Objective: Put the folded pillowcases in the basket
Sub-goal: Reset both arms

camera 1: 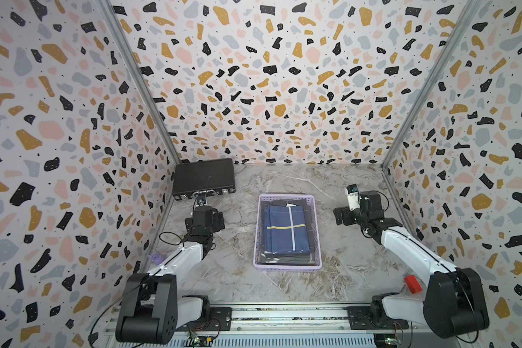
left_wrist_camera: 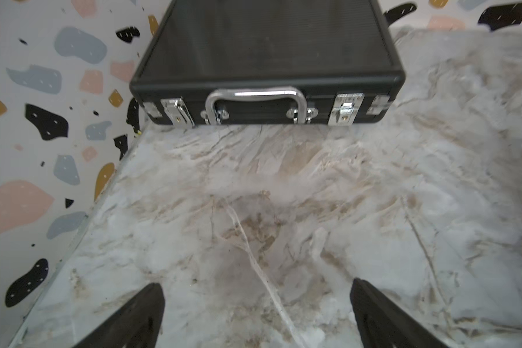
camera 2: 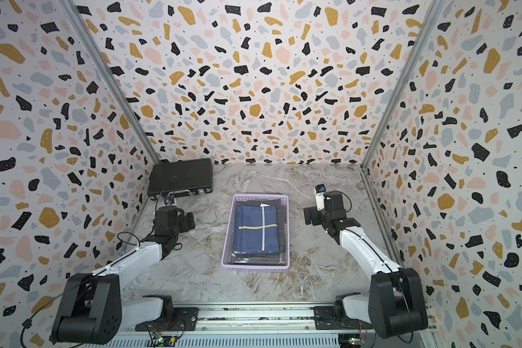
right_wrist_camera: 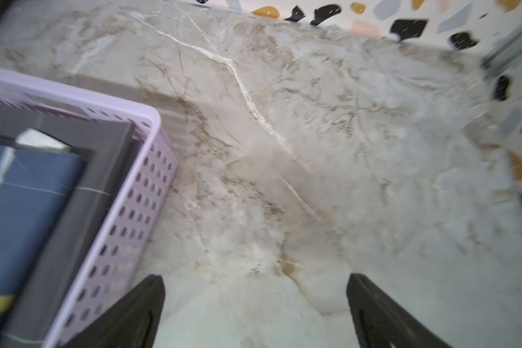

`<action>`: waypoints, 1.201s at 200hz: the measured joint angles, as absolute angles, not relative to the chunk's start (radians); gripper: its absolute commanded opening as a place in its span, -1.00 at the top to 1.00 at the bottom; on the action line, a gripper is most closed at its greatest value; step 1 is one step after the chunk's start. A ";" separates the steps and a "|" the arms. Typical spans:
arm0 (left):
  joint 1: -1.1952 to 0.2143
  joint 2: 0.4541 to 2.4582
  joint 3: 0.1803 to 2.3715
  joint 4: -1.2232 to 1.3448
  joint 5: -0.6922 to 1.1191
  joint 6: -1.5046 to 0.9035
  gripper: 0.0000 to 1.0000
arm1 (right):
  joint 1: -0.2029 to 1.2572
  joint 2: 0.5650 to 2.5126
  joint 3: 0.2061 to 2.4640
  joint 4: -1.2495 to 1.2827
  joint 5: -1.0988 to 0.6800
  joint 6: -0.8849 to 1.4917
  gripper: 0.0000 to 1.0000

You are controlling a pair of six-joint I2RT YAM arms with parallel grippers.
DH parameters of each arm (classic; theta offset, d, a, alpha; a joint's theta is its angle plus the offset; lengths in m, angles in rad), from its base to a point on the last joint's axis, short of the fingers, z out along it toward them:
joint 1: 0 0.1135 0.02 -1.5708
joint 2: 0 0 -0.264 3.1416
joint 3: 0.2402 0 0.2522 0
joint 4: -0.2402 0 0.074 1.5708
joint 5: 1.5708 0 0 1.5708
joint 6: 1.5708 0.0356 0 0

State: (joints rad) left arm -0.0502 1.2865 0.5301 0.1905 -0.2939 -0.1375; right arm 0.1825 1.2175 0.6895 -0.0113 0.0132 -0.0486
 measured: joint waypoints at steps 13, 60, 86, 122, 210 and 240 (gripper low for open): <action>-0.046 1.327 0.540 0.221 -0.292 -0.132 -1.00 | 0.158 1.171 0.578 0.109 0.032 -0.111 -1.00; -0.057 1.355 0.442 0.428 -0.313 -0.120 -1.00 | 0.083 1.327 0.342 0.553 0.056 -0.117 -1.00; -0.123 1.384 0.340 0.650 -0.347 -0.083 -1.00 | 0.078 1.514 0.257 0.839 0.046 -0.112 -1.00; -0.136 1.427 0.298 0.733 -0.365 -0.062 -1.00 | 0.062 1.531 0.319 0.844 0.065 -0.079 -1.00; -0.142 1.418 0.300 0.772 -0.365 -0.036 -1.00 | 0.046 1.529 0.360 0.864 0.098 -0.044 -1.00; -0.160 1.418 0.299 0.783 -0.345 -0.009 -1.00 | 0.046 1.529 0.360 0.865 0.099 -0.043 -1.00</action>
